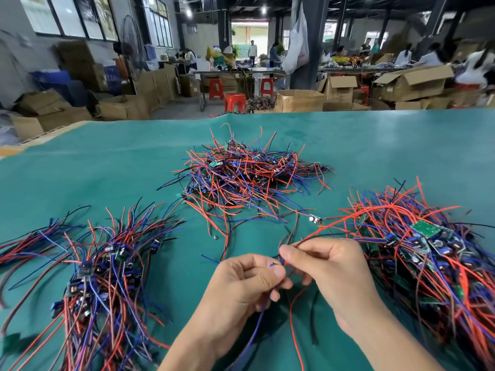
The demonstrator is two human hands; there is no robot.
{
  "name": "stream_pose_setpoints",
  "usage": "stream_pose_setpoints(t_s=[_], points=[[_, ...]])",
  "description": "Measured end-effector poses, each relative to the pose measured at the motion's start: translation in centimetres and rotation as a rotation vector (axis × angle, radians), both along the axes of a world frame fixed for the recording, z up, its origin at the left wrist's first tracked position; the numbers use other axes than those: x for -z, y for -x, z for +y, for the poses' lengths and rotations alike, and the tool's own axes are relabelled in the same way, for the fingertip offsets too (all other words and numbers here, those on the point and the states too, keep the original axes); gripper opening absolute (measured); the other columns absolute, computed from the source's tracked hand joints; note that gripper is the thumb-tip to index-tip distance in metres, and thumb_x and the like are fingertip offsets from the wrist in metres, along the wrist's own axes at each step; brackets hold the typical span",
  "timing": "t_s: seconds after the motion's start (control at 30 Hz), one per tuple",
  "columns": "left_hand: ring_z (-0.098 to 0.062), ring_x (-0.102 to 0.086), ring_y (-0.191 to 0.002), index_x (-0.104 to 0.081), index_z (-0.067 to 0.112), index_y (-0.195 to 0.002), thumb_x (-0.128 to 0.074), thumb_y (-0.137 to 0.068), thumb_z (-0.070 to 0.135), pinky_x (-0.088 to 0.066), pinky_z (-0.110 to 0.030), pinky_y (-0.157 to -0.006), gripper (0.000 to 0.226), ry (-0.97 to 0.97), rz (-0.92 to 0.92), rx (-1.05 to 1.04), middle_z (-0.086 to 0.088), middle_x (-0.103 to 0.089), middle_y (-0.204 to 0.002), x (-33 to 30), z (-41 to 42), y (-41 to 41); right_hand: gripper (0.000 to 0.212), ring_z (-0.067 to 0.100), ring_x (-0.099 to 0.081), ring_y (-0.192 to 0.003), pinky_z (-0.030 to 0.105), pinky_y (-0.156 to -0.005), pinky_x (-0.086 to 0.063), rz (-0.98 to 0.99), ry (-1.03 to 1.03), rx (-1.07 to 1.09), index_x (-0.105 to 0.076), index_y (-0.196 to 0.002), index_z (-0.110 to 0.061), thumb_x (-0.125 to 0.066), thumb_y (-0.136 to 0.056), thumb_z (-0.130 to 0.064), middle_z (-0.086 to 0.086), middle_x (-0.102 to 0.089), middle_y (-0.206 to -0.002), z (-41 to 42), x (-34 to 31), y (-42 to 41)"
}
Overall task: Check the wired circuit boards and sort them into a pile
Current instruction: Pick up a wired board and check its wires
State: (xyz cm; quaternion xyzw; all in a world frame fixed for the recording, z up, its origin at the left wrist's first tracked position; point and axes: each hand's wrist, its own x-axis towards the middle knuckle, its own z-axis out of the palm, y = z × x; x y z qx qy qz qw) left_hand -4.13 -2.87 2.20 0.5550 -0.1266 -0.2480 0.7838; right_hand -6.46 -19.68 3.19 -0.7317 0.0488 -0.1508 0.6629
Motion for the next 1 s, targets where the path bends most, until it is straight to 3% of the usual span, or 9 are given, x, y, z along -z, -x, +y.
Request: stream_pose_setpoints(t_s=[0.17,0.27,0.43,0.5,0.63,0.73,0.8,0.9,1.0], points=[[-0.014,-0.053,-0.052,-0.073,0.012,-0.082,-0.082,-0.072,0.02,-0.036,-0.019,-0.048,0.016,-0.016,-0.06,0.005,-0.023,-0.071,-0.082,0.2,-0.5,0.3,0.011,0.012,-0.054,-0.051,0.021,-0.046,-0.045,-0.01,-0.072,0.317,-0.079,-0.068,-0.021,-0.087,-0.074,-0.024,0.007,-0.068,-0.059,-2.5,-0.1,-1.0],[-0.015,-0.053,-0.052,-0.072,0.011,-0.083,-0.083,-0.071,0.021,-0.035,-0.022,-0.049,0.019,-0.038,-0.105,-0.001,-0.023,-0.071,-0.081,0.3,-0.6,0.4,0.012,0.007,-0.054,-0.05,0.029,-0.054,-0.049,-0.068,0.128,0.48,-0.077,-0.07,-0.027,-0.086,-0.078,-0.03,-0.007,-0.066,-0.055,-4.0,0.2,-1.2],[-0.015,-0.055,-0.053,-0.07,0.008,-0.086,-0.083,-0.072,0.021,-0.038,-0.019,-0.047,0.024,-0.081,-0.159,-0.007,-0.023,-0.072,-0.082,0.5,-0.6,0.4,0.02,0.003,-0.062,-0.055,0.027,-0.064,-0.051,-0.125,0.314,0.669,-0.071,-0.067,-0.029,-0.079,-0.084,-0.034,-0.019,-0.07,-0.064,-5.4,0.2,-1.1],[-0.015,-0.056,-0.055,-0.071,0.011,-0.085,-0.085,-0.071,0.023,-0.038,-0.019,-0.049,0.023,-0.099,-0.178,-0.017,-0.024,-0.072,-0.082,0.6,-0.6,0.4,0.022,0.009,-0.058,-0.048,0.031,-0.054,-0.05,-0.08,0.118,0.634,-0.07,-0.069,-0.018,-0.076,-0.089,-0.027,-0.01,-0.066,-0.056,-5.4,-0.1,-1.3],[-0.019,-0.058,-0.064,-0.074,0.014,-0.089,-0.089,-0.065,0.03,-0.042,-0.025,-0.061,0.033,-0.099,-0.183,-0.028,-0.034,-0.067,-0.087,0.9,-0.5,0.3,0.029,0.008,-0.044,-0.038,0.02,-0.036,-0.036,-0.008,-0.608,0.51,-0.059,-0.068,-0.011,-0.067,-0.096,-0.012,-0.004,-0.055,-0.049,-5.0,-0.8,-1.5],[-0.023,-0.063,-0.078,-0.075,0.011,-0.094,-0.084,-0.072,0.016,-0.05,-0.023,-0.071,0.025,-0.037,-0.173,0.0,-0.02,-0.074,-0.091,0.9,-0.6,0.3,0.027,0.006,-0.061,-0.048,0.019,-0.043,-0.048,0.003,-0.886,0.387,-0.063,-0.08,-0.008,-0.062,-0.101,-0.024,0.0,-0.066,-0.059,-4.9,-1.3,-1.2],[-0.019,-0.065,-0.079,-0.075,0.008,-0.101,-0.079,-0.075,0.005,-0.051,-0.019,-0.072,0.027,0.013,-0.139,-0.047,-0.02,-0.074,-0.101,1.0,-0.4,0.1,0.041,0.011,-0.075,-0.068,0.02,-0.057,-0.058,-0.003,-0.963,0.305,-0.068,-0.092,0.002,-0.055,-0.104,-0.035,0.011,-0.078,-0.081,-4.9,-1.2,-1.0],[-0.015,-0.068,-0.078,-0.076,0.011,-0.101,-0.076,-0.076,0.004,-0.05,-0.016,-0.067,0.026,0.054,-0.081,-0.143,-0.023,-0.073,-0.104,0.8,-0.2,-0.2,0.041,0.02,-0.076,-0.076,0.026,-0.063,-0.061,0.071,-0.779,0.175,-0.071,-0.097,0.005,-0.057,-0.102,-0.033,0.02,-0.077,-0.09,-3.5,-0.9,-0.7],[-0.017,-0.068,-0.077,-0.076,0.017,-0.099,-0.082,-0.074,0.01,-0.049,-0.019,-0.064,0.027,0.004,-0.106,-0.157,-0.02,-0.075,-0.093,0.8,-0.4,-0.1,0.034,0.018,-0.07,-0.069,0.027,-0.062,-0.055,0.063,-0.122,-0.058,-0.076,-0.086,-0.005,-0.072,-0.083,-0.039,0.015,-0.075,-0.079,-0.7,0.0,-0.2]])
